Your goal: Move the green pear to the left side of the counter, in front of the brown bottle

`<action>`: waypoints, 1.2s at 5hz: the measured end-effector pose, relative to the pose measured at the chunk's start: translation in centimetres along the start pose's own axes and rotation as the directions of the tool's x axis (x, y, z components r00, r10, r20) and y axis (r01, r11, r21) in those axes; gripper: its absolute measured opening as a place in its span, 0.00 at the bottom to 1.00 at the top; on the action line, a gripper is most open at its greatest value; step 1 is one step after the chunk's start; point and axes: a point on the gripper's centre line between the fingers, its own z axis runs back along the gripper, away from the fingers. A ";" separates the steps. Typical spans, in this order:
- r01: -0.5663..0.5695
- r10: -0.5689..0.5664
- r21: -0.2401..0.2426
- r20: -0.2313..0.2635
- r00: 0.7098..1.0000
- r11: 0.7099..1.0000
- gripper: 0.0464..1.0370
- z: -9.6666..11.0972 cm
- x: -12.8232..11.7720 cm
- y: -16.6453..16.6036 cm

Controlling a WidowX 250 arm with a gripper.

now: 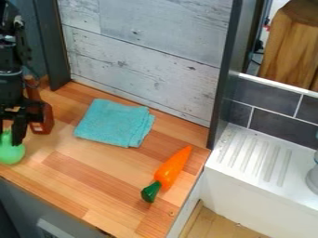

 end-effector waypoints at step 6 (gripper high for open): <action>0.292 -0.267 -0.013 0.370 0.890 0.956 0.96 9.1 -3.5 -8.1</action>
